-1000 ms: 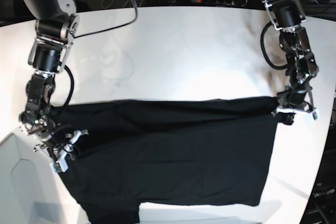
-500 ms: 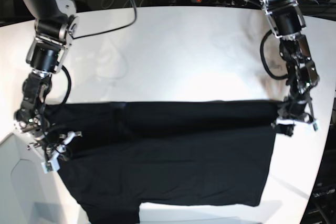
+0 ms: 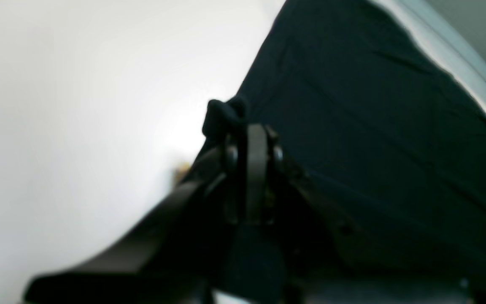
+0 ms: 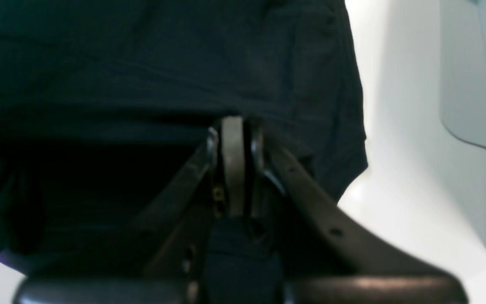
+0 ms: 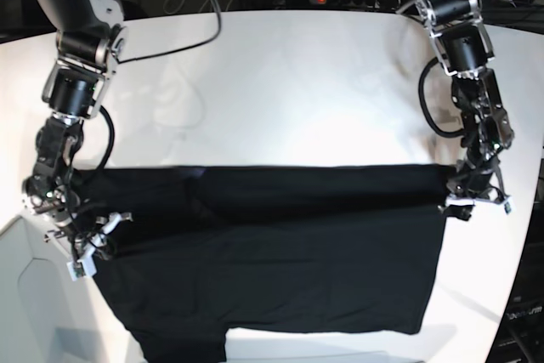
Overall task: Fold the T-shirt properly
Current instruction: 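Carry the held shoulder edge toward the hem with both grippers, then lay the shoulder edge down near the hem and hold it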
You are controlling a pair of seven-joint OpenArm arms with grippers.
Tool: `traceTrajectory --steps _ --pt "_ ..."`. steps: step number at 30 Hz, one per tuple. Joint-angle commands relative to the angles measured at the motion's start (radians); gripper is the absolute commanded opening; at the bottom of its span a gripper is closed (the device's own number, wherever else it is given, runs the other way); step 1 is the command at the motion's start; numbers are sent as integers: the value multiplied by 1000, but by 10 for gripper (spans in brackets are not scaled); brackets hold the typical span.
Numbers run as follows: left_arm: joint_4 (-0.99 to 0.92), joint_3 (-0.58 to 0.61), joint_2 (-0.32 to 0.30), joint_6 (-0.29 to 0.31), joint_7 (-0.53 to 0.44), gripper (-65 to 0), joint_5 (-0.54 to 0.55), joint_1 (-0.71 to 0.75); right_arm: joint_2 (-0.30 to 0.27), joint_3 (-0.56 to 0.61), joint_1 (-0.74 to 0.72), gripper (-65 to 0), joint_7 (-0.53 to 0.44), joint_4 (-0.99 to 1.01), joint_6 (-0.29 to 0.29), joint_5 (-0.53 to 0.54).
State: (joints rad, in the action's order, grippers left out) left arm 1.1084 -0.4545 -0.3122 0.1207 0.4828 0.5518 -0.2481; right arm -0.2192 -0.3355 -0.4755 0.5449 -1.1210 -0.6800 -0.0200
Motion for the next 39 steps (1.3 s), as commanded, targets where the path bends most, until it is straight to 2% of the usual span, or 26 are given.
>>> traceTrajectory --steps 1,5,8,10,13,15,17,20,26,35,39 --pt "17 -3 -18 3 -25 -645 6 -38 -13 -1 -30 -650 -27 -17 16 13" --pt "17 39 -23 -3 -22 -637 6 -67 -13 0 -30 -650 -27 -15 16 13" --pt "-21 99 -26 -5 -25 -560 4 -92 -13 0 -30 -650 -19 -15 16 13" --pt "-35 113 -26 -5 -22 -468 4 -104 -13 0 -30 -602 -16 -15 16 13" --pt "-37 116 -26 -5 -26 -319 4 -104 -18 0 -21 -473 -16 -14 16 13" --pt "-35 116 -26 0 -28 -240 6 -101 -19 0 -12 -400 -18 -15 16 13" --pt "-34 109 -26 1 -22 -196 6 -101 -21 -6 -7 -340 -18 -17 16 13" --pt "-34 105 -54 -2 -22 -187 15 -86 -29 -7 -4 -302 -16 -24 15 15" --pt "-46 41 -60 3 -31 -185 7 -12 -39 -9 56 -302 -18 -72 12 16" --pt "-46 44 -55 3 -31 -187 9 43 -36 -12 168 -302 -16 -195 15 18" --pt "-47 46 -46 4 -31 -188 7 59 -35 -90 200 -302 -16 -221 15 18"
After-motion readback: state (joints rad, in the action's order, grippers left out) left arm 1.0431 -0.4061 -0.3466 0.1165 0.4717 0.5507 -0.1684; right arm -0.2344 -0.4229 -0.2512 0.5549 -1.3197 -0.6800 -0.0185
